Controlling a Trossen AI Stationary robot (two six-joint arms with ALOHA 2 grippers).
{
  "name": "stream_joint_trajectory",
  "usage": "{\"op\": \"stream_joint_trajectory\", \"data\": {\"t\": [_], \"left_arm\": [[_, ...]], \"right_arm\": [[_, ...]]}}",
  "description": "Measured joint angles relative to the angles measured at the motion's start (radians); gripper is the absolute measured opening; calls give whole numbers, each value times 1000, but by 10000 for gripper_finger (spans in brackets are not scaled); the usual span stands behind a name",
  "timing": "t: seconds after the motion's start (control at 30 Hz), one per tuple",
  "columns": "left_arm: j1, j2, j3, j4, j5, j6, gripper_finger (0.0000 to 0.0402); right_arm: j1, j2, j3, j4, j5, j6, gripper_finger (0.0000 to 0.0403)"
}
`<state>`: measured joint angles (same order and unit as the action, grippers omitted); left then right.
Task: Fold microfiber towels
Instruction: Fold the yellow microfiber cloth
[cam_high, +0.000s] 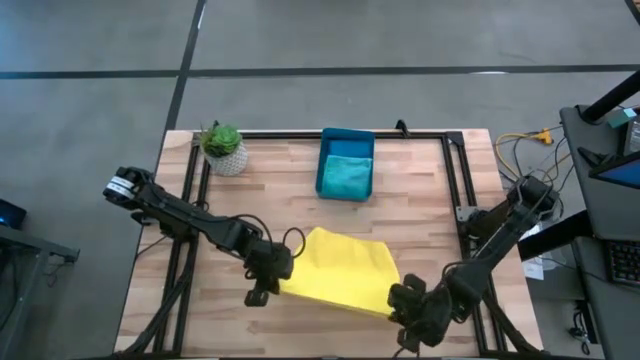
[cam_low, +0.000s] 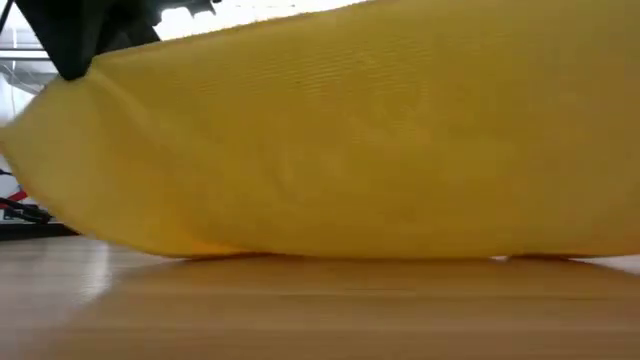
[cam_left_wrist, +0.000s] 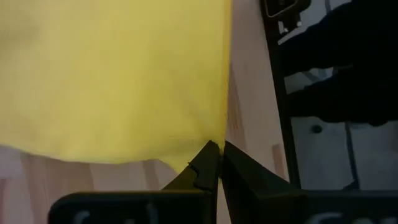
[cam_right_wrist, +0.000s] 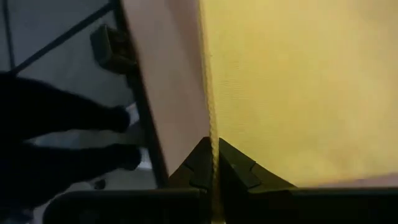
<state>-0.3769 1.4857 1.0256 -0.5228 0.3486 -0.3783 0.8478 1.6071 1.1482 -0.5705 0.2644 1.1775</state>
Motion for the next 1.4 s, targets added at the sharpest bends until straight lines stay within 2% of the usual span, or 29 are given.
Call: {"op": "stream_joint_trajectory", "data": {"t": [0.13,0.3,0.5,0.67,0.83,0.97,1.1,1.2,1.27,1.4], "left_arm": [[5,-12,11,-26,-36,42,0],[33,-99,43,-117,-171,93,0],[117,-232,67,-272,-361,200,0],[259,-326,118,-375,-450,326,0],[440,-373,238,-469,-494,529,0],[608,-342,380,-487,-517,716,0],[738,-264,522,-496,-522,822,0],[761,-218,589,-540,-521,829,0],[747,-201,595,-599,-503,814,0],[650,-189,511,-658,-495,723,0]], "right_arm": [[-17,-30,-37,-19,-23,16,8],[-68,-148,-40,-178,23,-27,8],[-176,-315,-41,-359,105,-169,8],[-352,-426,-22,-455,151,-378,8],[-559,-468,40,-476,159,-663,8],[-727,-461,113,-480,188,-887,8],[-849,-446,191,-477,232,-1017,8],[-875,-443,223,-475,237,-1037,8],[-855,-443,218,-488,230,-994,8],[-725,-441,114,-496,206,-826,8]]}}
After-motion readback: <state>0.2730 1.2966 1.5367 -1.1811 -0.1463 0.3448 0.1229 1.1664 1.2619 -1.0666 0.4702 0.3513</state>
